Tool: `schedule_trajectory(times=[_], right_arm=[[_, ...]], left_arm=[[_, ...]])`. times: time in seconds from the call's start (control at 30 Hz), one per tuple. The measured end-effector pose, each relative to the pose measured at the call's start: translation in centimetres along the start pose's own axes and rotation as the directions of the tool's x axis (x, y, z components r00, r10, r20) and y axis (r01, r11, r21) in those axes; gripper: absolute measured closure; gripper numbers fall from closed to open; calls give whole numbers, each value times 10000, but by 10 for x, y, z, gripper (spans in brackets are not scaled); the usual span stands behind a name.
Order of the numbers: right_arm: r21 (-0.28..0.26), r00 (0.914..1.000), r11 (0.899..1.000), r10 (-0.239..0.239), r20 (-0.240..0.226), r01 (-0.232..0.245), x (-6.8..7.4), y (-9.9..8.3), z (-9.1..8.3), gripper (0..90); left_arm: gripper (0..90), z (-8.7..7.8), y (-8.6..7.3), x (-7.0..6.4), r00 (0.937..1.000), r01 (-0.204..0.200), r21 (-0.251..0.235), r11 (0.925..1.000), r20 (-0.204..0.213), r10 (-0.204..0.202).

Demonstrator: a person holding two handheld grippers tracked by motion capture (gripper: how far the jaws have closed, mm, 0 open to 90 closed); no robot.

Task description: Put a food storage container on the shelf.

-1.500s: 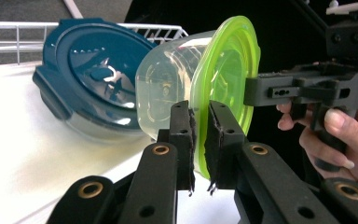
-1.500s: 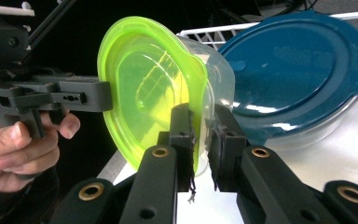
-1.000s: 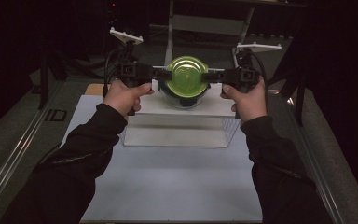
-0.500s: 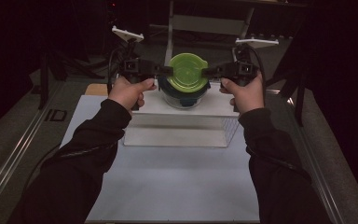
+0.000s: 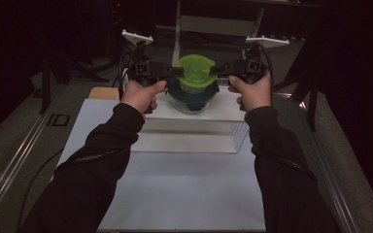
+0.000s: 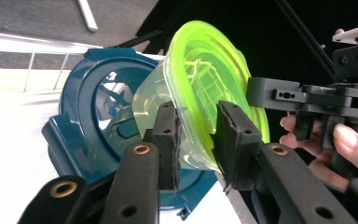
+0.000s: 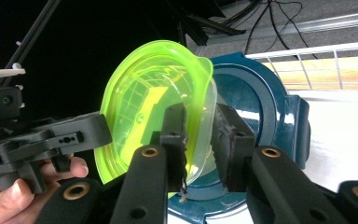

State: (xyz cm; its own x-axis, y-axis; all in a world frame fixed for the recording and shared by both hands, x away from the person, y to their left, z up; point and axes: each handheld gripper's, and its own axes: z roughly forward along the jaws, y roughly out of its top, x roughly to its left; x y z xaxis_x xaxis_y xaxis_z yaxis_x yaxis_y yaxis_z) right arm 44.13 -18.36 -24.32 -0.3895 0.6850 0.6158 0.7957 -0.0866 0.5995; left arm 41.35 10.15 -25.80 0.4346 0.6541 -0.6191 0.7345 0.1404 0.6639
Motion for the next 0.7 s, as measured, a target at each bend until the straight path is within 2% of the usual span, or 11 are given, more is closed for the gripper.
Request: schedule_trajectory(times=[0.23, 0.33, 0.53, 0.6, 0.67, 0.7], right_arm=[[-45, 9998, 9998, 187, -63, -188, -2, 3, 4, 714], [-83, 9998, 9998, 178, -133, -179, -2, 4, 6, 666], [-172, 9996, 9996, 232, -134, -235, -2, 4, 5, 623], [-270, 9998, 9995, 136, -157, -140, -1, 4, 3, 565], [-243, 9998, 9996, 111, -169, -115, -1, 4, 3, 534], [-243, 9998, 9996, 111, -169, -115, -1, 4, 3, 534]], left_arm=[[583, 5, 0, -1, 9998, -39, -19, 10000, -218, 39], [545, 8, 1, -4, 9988, -200, -216, 9996, -445, 190], [485, 11, 3, -5, 9990, -294, -143, 9995, -328, 289], [467, 11, 3, -5, 9986, -308, -182, 9994, -426, 300], [441, 10, 3, -3, 9969, -241, -107, 9997, -751, 232], [433, 10, 3, -3, 9969, -241, -107, 9997, -751, 232]])
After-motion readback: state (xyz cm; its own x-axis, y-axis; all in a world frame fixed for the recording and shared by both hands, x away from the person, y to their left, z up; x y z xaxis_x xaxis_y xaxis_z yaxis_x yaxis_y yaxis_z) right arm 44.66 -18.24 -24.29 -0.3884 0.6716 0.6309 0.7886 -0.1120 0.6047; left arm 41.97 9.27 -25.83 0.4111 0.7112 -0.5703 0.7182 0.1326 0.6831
